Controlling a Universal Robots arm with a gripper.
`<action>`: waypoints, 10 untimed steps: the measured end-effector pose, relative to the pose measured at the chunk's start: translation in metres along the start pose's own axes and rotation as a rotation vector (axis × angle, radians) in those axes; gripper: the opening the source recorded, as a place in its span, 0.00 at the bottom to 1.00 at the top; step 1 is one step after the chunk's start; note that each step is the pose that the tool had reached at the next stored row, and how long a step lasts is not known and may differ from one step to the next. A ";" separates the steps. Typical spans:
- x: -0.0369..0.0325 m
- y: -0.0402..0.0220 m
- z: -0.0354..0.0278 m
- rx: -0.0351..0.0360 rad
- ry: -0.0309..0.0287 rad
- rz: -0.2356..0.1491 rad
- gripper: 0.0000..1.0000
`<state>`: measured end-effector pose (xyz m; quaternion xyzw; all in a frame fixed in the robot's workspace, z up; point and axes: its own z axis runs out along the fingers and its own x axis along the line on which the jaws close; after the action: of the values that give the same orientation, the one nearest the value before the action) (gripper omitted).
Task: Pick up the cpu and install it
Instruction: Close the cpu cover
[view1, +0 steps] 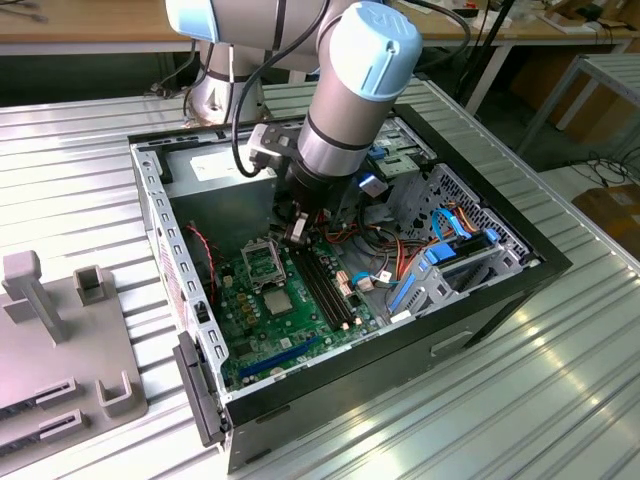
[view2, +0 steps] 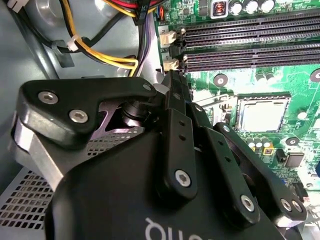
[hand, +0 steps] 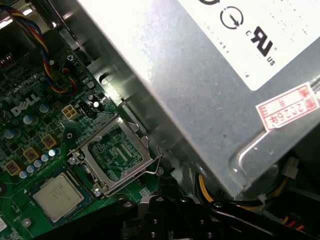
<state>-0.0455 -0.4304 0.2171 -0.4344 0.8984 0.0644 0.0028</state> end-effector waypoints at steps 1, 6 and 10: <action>0.0000 0.0000 0.0000 0.0000 -0.0001 0.000 0.11; 0.0009 0.0024 0.0008 -0.0001 -0.0002 0.000 0.11; -0.0011 0.0037 0.0018 0.0000 -0.0002 0.000 0.11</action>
<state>-0.0479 -0.4271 0.2158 -0.4344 0.8984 0.0645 0.0028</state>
